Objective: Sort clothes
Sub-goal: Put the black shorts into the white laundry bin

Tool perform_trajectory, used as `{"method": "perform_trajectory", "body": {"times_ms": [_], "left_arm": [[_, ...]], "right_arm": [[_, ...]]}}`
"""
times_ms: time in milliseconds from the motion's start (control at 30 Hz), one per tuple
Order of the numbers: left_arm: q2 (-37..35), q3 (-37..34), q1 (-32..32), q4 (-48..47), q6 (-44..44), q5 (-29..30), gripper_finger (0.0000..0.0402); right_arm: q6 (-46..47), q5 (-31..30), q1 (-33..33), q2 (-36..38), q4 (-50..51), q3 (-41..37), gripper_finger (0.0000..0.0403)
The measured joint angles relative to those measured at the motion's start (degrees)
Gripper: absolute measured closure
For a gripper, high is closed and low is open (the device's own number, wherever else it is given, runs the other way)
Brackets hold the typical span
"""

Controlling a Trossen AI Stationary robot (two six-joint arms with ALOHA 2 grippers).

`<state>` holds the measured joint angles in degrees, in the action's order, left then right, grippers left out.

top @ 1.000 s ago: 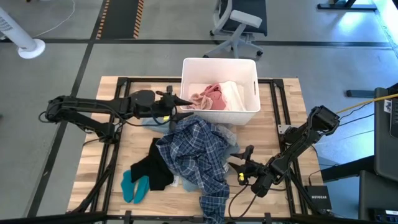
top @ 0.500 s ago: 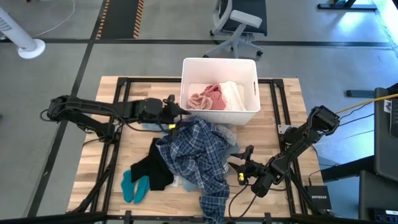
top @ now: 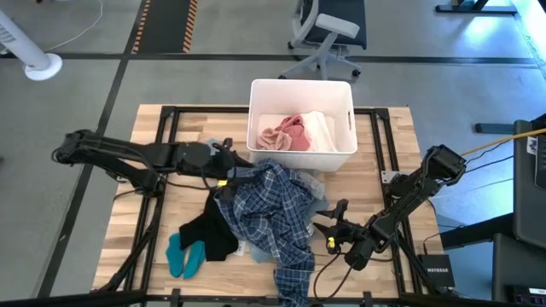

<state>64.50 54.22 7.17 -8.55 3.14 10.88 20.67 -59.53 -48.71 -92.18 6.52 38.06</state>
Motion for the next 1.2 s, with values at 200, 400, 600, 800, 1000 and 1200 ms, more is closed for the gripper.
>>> {"method": "perform_trajectory", "body": {"times_ms": [200,400,600,800,1000,1200], "left_arm": [[-2.7,0.0,0.2,-3.9,0.5,5.3,0.0219],[-4.4,0.0,-0.2,-7.1,1.3,6.0,0.0219],[-5.9,0.0,-0.8,-11.9,5.3,6.3,0.0219],[-8.4,0.0,-0.9,-28.8,17.5,6.2,0.0219],[-9.1,0.0,2.1,-41.3,30.7,5.2,0.0219],[-7.1,-0.9,9.2,-43.3,38.8,3.3,0.0219]], "right_arm": [[0.0,-0.4,0.1,0.0,0.0,0.0,0.0188],[-0.3,-0.6,0.1,0.0,0.1,0.0,0.0188],[-0.6,-1.5,0.1,0.0,0.9,0.0,0.0188],[-2.9,-2.6,0.7,0.0,1.0,0.0,0.0188],[-5.2,-1.2,4.1,0.0,1.0,0.0,0.0188],[-9.7,0.6,6.5,0.0,0.9,0.0,0.0188]]}}
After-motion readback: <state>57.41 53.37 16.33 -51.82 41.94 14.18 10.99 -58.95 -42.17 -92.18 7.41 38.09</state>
